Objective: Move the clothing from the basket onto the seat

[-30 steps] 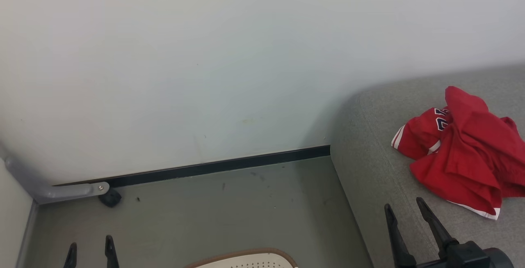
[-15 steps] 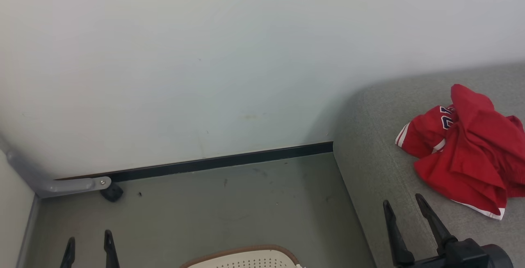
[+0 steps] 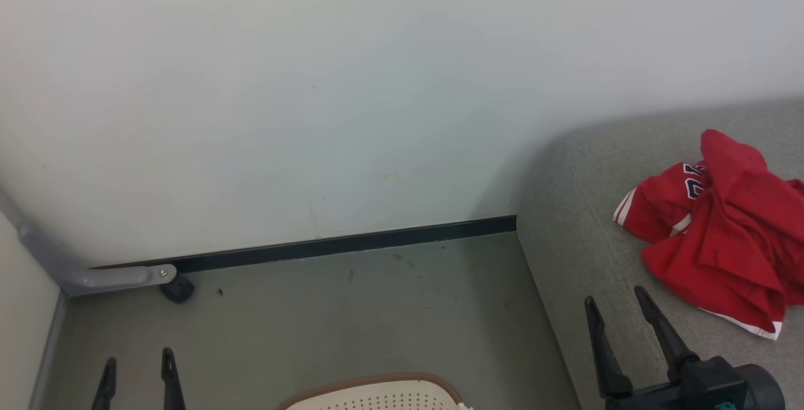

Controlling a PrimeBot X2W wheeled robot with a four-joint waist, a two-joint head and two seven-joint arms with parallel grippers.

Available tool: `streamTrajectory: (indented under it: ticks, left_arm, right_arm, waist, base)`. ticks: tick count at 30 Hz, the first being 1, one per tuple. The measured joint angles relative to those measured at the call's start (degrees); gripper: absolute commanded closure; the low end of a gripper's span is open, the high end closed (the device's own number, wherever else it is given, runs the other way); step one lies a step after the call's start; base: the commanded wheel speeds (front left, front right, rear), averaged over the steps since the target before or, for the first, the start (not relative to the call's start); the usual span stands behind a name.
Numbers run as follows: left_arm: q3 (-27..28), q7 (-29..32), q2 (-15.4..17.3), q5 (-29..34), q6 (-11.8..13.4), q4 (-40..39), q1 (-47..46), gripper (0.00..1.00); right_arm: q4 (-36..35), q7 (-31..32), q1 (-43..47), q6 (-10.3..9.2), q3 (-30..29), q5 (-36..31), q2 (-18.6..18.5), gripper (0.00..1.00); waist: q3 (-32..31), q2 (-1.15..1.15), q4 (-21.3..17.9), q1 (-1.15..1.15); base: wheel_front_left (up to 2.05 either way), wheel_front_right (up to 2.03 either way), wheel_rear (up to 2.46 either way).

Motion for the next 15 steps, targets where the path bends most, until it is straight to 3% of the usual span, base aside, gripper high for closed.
streamTrajectory:
  ticks: [15]
  left_arm:
    - [0.0,1.6,0.0,0.5,0.0,-0.9,-0.1,0.00]
  right_arm:
    - [0.1,0.0,0.0,0.00,-0.1,0.0,0.3,0.00]
  waist:
    - [0.4,0.00,0.1,0.00]
  base:
    - [0.00,0.00,0.00]
